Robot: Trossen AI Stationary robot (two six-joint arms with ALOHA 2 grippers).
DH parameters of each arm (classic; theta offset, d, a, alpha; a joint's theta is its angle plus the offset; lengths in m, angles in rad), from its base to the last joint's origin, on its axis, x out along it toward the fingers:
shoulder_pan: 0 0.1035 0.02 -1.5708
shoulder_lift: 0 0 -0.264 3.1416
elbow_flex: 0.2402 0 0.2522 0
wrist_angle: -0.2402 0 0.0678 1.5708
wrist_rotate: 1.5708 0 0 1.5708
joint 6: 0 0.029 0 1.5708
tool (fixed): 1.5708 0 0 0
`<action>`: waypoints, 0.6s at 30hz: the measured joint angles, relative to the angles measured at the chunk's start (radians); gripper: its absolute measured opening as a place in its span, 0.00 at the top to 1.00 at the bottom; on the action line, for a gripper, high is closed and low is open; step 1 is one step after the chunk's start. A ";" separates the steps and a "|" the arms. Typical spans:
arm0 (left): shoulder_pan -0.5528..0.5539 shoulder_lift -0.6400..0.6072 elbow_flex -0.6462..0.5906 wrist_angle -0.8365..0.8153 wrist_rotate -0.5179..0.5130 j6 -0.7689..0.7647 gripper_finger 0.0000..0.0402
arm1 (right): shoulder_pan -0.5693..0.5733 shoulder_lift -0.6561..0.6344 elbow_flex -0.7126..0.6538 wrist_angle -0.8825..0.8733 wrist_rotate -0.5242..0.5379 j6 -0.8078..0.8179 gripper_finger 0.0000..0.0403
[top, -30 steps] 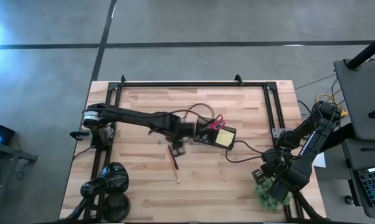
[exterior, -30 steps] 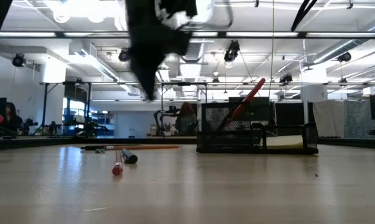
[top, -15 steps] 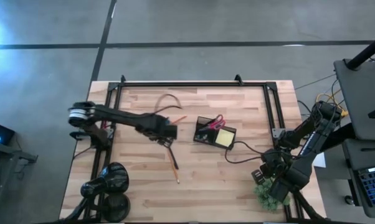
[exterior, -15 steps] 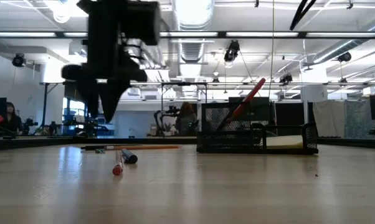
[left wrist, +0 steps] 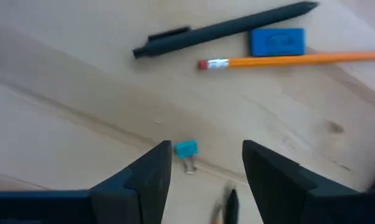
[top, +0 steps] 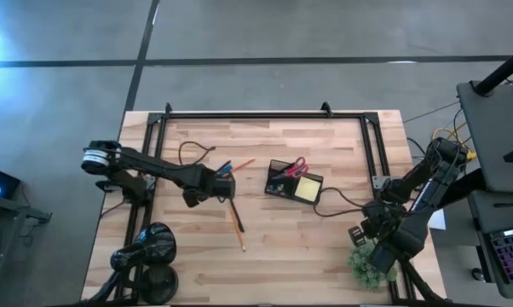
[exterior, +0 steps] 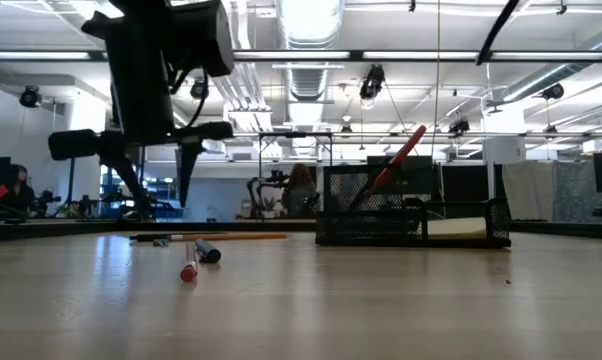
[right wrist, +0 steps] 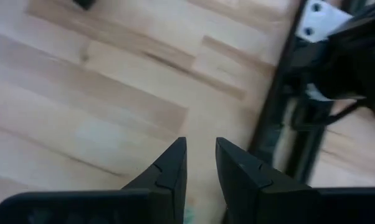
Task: Pick and place office supplies into organizer
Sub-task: Put the blue binder clip into the desk organizer
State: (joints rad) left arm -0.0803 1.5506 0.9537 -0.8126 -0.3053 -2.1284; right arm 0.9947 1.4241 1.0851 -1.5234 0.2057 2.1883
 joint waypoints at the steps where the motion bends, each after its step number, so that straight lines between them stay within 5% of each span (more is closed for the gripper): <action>1: 0.000 0.015 0.008 0.002 0.000 -0.011 0.54 | 0.000 -0.004 0.000 -0.016 -0.007 0.000 0.81; 5: 0.006 0.077 0.024 0.028 0.025 -0.014 0.54 | 0.000 -0.039 -0.006 -0.047 -0.022 -0.001 0.81; 11: 0.035 0.141 0.026 0.047 0.193 -0.021 0.54 | 0.000 -0.109 -0.034 -0.048 -0.023 0.006 0.81; 18: 0.049 0.126 0.026 0.043 0.171 -0.073 0.54 | 0.000 -0.180 -0.076 -0.049 -0.022 -0.015 0.81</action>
State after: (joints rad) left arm -0.0315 1.6769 0.9799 -0.7695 -0.1347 -2.2019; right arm 0.9947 1.2445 1.0089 -1.5728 0.1837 2.1732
